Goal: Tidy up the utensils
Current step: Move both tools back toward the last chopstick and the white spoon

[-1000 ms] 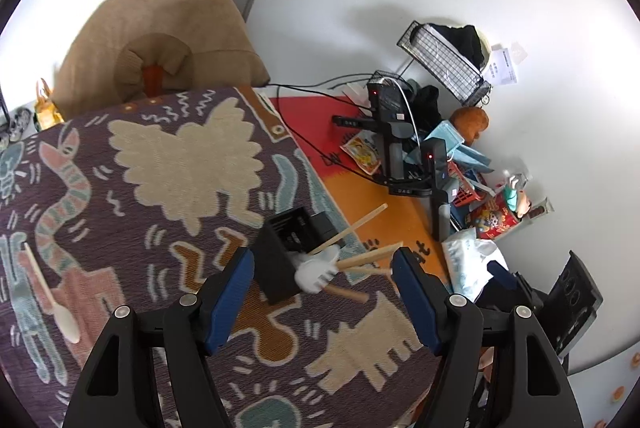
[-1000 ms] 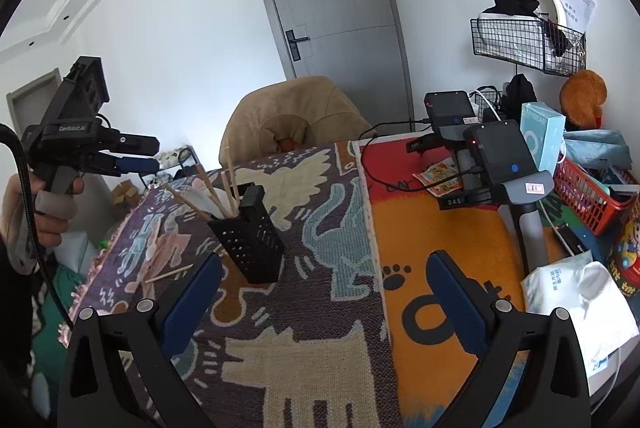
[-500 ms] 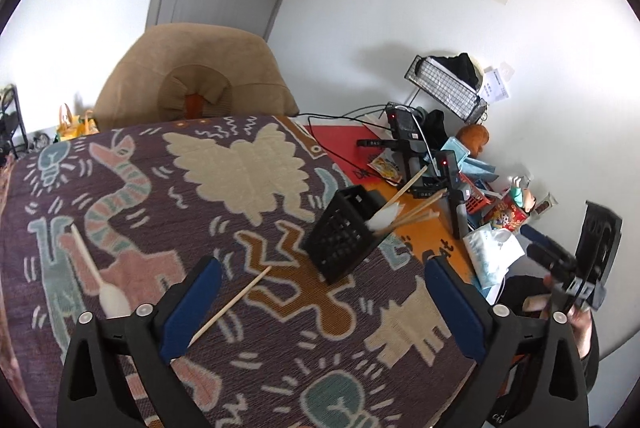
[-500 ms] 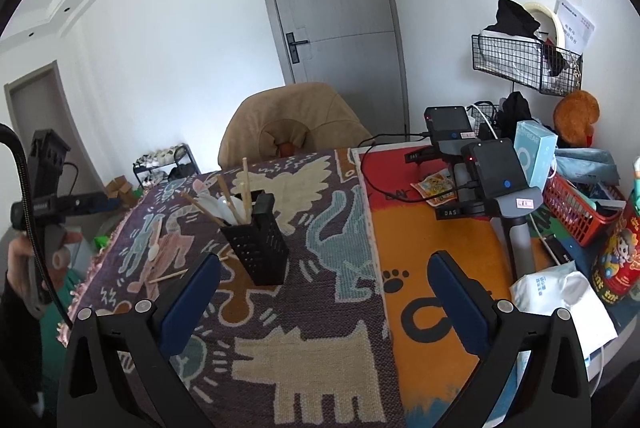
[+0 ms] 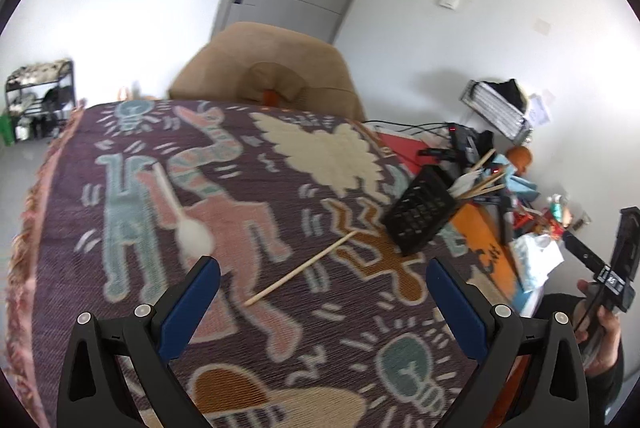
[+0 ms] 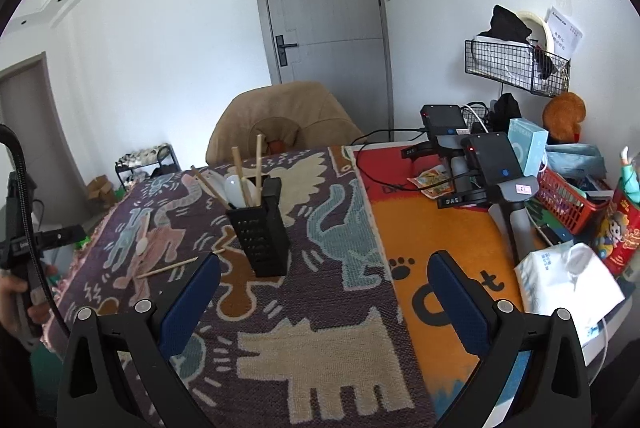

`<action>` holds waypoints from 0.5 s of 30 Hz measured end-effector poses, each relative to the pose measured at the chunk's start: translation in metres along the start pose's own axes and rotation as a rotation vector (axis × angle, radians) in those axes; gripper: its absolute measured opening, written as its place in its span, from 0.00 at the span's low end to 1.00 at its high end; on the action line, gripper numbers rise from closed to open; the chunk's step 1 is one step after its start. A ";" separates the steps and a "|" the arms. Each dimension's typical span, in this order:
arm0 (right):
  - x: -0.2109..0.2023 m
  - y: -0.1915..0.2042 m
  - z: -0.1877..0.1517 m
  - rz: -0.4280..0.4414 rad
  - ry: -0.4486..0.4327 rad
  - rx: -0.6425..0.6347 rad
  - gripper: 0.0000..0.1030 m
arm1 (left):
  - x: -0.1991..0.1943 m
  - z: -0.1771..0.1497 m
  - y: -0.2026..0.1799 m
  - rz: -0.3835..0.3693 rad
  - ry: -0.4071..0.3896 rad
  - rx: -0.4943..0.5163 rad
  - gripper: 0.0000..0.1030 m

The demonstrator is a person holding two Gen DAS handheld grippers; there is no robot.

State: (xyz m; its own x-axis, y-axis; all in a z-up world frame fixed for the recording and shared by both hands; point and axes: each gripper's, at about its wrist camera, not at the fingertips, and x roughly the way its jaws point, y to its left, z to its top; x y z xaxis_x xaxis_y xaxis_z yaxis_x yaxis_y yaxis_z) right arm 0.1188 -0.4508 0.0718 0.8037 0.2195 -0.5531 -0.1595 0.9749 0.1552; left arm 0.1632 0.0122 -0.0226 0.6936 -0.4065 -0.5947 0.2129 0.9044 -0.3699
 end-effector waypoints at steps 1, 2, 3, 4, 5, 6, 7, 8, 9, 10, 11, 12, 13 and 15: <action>0.002 0.004 -0.003 0.004 -0.006 0.005 1.00 | 0.000 -0.004 0.004 0.006 0.000 -0.002 0.99; 0.006 0.010 -0.008 0.010 -0.009 0.012 1.00 | 0.000 -0.010 0.009 0.012 0.004 -0.007 0.99; 0.010 0.017 -0.013 0.021 -0.011 0.016 1.00 | 0.001 -0.014 0.012 0.014 0.005 -0.013 0.99; 0.016 0.025 -0.019 0.037 -0.013 0.020 1.00 | 0.000 -0.018 0.015 0.016 0.004 -0.019 0.99; 0.020 0.030 -0.023 0.044 -0.016 0.023 1.00 | 0.001 -0.022 0.019 0.023 0.003 -0.026 0.99; 0.026 0.036 -0.029 0.051 -0.019 0.028 1.00 | 0.002 -0.027 0.022 0.030 0.004 -0.031 0.97; 0.031 0.041 -0.033 0.053 -0.019 0.031 1.00 | 0.004 -0.031 0.024 0.034 0.010 -0.033 0.93; 0.038 0.047 -0.040 0.059 -0.015 0.034 1.00 | 0.005 -0.034 0.026 0.037 0.017 -0.034 0.92; 0.043 0.051 -0.044 0.066 -0.010 0.036 1.00 | 0.006 -0.038 0.028 0.043 0.028 -0.034 0.89; 0.049 0.056 -0.050 0.073 -0.002 0.038 1.00 | 0.007 -0.042 0.030 0.050 0.035 -0.033 0.87; 0.053 0.059 -0.054 0.078 0.004 0.041 1.00 | 0.007 -0.044 0.031 0.053 0.038 -0.031 0.85; 0.057 0.062 -0.056 0.081 0.009 0.043 1.00 | 0.008 -0.047 0.032 0.057 0.043 -0.030 0.83; 0.060 0.065 -0.059 0.086 0.014 0.045 1.00 | 0.008 -0.050 0.034 0.060 0.046 -0.029 0.81; 0.066 0.071 -0.066 0.096 0.024 0.046 1.00 | 0.010 -0.053 0.037 0.069 0.058 -0.029 0.77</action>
State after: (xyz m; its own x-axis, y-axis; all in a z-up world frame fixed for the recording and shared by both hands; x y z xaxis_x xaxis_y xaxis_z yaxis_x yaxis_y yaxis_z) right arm 0.1231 -0.3643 -0.0075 0.7718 0.3130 -0.5535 -0.2077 0.9468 0.2457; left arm 0.1418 0.0345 -0.0797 0.6647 -0.3506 -0.6597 0.1454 0.9269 -0.3461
